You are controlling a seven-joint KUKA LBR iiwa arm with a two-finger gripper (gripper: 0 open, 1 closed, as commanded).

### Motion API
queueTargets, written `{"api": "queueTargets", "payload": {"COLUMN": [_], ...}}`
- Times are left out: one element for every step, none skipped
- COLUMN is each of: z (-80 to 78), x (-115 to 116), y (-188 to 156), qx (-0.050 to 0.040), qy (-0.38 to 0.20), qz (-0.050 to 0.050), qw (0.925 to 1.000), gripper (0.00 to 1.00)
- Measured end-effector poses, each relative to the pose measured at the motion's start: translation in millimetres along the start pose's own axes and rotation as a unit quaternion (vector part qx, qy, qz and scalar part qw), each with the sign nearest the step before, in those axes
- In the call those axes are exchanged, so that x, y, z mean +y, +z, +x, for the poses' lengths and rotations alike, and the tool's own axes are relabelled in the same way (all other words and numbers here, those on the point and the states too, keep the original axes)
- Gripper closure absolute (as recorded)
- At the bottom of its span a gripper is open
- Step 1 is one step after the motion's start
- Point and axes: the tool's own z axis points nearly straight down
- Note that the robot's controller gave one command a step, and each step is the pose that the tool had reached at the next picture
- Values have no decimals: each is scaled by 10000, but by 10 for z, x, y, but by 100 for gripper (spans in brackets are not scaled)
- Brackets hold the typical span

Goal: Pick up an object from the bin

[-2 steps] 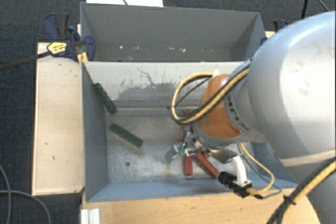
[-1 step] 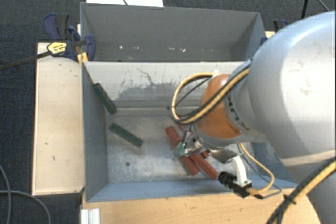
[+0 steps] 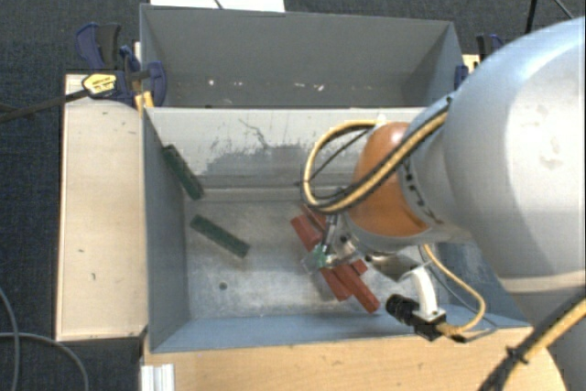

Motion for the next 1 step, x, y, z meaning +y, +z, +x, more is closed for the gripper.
{"api": "queueTargets", "payload": {"z": [-5], "x": [2], "y": [-113], "qx": [-4], "qy": [-56], "qz": [-6], "qw": [10000], "gripper": [100]}}
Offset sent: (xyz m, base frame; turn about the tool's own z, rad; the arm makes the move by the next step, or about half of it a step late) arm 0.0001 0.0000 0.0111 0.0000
